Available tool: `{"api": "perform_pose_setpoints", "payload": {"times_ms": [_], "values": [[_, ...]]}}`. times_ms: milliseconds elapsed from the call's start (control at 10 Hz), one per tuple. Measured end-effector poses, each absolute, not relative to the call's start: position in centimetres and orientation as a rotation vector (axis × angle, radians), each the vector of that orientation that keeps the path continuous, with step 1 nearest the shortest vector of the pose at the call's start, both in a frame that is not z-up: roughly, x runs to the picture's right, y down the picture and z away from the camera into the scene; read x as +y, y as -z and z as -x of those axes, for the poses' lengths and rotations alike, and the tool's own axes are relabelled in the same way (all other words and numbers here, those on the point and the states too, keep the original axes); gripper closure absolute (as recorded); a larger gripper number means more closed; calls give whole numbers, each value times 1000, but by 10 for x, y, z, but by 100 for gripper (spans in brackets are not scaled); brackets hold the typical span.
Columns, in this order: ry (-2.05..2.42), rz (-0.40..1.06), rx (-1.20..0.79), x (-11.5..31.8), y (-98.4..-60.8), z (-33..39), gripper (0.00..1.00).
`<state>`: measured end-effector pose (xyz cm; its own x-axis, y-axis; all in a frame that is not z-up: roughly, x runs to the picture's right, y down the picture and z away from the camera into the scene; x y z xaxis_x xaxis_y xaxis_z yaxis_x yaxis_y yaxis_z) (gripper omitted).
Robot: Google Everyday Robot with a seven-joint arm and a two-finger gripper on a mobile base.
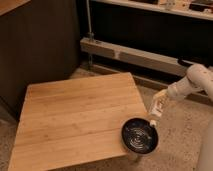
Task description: Place the bottle in the ceramic bowl
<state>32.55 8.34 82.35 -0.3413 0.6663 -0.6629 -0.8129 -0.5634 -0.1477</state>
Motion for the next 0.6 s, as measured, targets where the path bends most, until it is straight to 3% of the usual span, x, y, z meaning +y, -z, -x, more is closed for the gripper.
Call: {"api": "perform_pose_setpoints", "payload": {"times_ms": [400,600], "values": [[-1778,909,51,98,-785,-303,100],[-1601,936,-37,94,-778,-276,85]]}}
